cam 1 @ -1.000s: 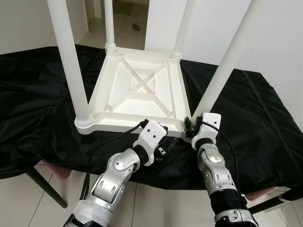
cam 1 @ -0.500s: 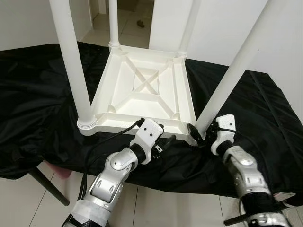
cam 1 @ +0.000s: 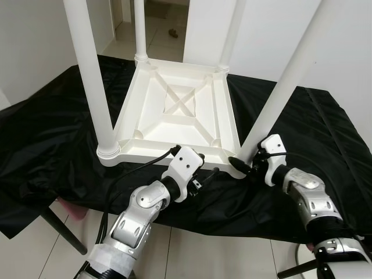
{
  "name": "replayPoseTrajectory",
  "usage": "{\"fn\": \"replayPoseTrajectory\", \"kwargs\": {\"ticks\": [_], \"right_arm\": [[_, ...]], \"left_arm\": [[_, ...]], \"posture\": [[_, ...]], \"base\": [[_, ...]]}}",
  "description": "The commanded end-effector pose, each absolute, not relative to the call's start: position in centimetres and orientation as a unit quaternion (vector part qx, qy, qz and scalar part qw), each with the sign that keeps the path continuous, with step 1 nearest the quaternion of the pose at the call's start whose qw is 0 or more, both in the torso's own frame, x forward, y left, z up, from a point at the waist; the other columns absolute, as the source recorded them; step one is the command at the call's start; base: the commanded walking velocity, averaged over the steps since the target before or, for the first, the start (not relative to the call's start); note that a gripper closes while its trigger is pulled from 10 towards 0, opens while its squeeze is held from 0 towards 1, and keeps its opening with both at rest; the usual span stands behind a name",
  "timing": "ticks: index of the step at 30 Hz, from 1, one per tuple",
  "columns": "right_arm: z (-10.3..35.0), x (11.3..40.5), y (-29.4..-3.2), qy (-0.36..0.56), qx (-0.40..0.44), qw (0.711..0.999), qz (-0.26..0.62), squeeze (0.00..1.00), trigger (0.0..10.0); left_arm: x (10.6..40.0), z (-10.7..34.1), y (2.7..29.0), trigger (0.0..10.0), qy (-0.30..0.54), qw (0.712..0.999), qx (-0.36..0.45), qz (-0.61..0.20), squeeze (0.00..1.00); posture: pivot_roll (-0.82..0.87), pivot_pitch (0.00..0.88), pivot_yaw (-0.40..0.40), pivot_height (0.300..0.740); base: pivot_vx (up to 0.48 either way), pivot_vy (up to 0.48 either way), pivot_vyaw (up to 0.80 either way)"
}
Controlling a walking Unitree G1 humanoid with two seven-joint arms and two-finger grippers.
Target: Building children table
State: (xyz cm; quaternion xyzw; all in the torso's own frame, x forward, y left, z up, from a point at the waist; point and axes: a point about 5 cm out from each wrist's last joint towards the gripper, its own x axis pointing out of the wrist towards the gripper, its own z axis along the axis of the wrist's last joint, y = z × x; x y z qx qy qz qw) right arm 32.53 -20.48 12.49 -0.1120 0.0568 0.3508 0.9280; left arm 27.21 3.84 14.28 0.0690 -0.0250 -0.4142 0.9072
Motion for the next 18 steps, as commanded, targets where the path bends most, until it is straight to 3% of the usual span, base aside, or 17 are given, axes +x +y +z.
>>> {"fn": "replayPoseTrajectory", "kwargs": {"ticks": [1,9,18], "right_arm": [[10.75,31.85,-19.92,0.091,-0.117,0.916,0.374,0.00,0.0],[10.43,31.66,-20.06,0.078,-0.100,0.924,0.362,0.00,0.0],[10.71,31.88,-19.88,0.033,-0.064,0.973,0.221,0.00,0.0]], "left_arm": [[27.22,14.40,3.83,10.0,-0.023,0.908,0.068,-0.413,0.00],[27.10,14.43,3.81,10.0,-0.022,0.908,0.066,-0.414,0.00],[27.01,14.44,3.70,10.0,-0.019,0.908,0.062,-0.414,0.00]], "posture": [[0.06,0.000,-0.059,0.740],[0.06,0.000,-0.053,0.740],[0.05,0.000,-0.056,0.740]], "base": [[0.000,0.000,0.00],[0.000,0.000,0.00],[0.000,0.000,0.00]]}}
